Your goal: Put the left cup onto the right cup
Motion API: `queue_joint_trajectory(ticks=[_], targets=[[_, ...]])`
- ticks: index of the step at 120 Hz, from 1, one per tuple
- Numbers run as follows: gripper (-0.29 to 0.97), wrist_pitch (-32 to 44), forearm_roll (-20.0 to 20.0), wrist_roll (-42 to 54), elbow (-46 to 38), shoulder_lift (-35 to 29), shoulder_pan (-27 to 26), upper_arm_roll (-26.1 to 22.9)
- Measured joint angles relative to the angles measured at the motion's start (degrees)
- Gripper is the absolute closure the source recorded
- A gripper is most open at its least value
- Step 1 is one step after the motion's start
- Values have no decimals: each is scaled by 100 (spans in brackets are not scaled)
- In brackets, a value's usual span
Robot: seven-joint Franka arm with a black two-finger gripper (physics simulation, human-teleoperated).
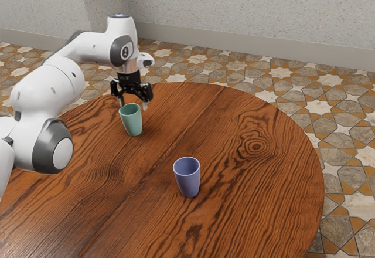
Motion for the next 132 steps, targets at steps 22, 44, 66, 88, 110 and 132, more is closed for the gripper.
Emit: queue_joint_trajectory(ticks=[22,44,66,88,110,132], targets=[[0,219,3,52,-327,46,-10,-111],[-2,469,2,88,-673,132,-53,-145],[44,598,16,104,-723,142,-61,-148],[67,644,34,99,-723,119,-67,-140],[74,635,68,99,-832,-133,-283,95],[75,608,129,100,-1060,-608,-548,197]])
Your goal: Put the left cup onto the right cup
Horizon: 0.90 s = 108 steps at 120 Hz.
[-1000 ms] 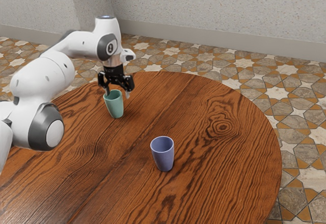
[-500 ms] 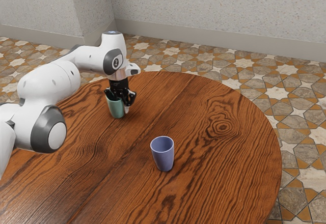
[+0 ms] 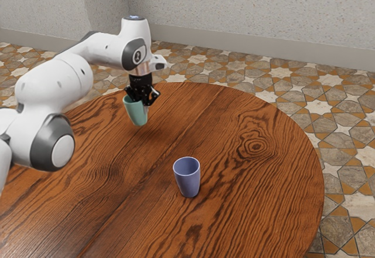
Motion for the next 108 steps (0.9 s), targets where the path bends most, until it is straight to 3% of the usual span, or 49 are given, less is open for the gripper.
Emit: queue_joint_trajectory(ticks=[42,108], targets=[[76,-36,125,0,-213,-776,-631,-13],[76,-86,118,-245,-216,-859,-1808,-279]])
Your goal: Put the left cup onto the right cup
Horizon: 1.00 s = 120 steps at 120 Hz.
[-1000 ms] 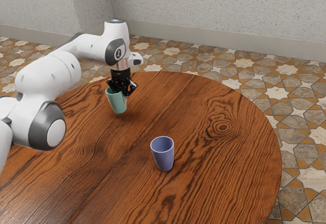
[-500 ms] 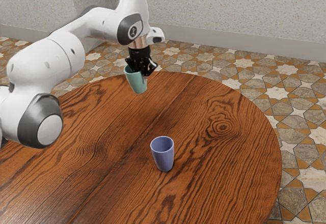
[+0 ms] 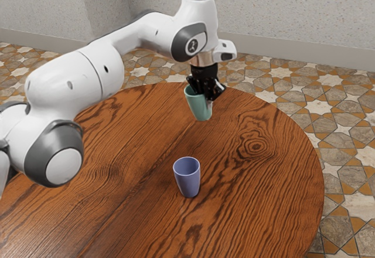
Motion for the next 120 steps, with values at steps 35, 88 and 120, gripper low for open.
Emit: queue_joint_trajectory(ticks=[35,88,120], targets=[[76,-64,66,-280,-543,-335,-481,-5],[76,49,58,-538,-2930,-2043,-604,70],[77,465,150,-662,-3628,-2451,-770,41]])
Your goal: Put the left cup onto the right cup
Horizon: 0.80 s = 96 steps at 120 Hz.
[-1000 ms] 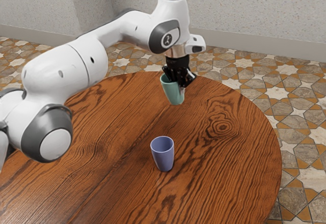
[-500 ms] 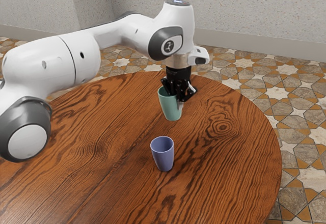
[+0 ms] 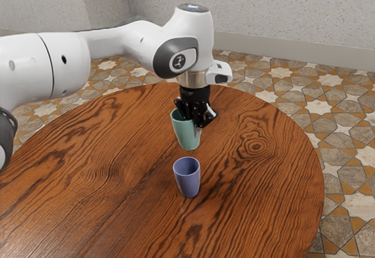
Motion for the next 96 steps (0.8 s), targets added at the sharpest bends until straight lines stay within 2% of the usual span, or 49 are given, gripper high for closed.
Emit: queue_joint_trajectory(ticks=[96], targets=[[79,573,-71,-373,-1034,-75,-46,20]])
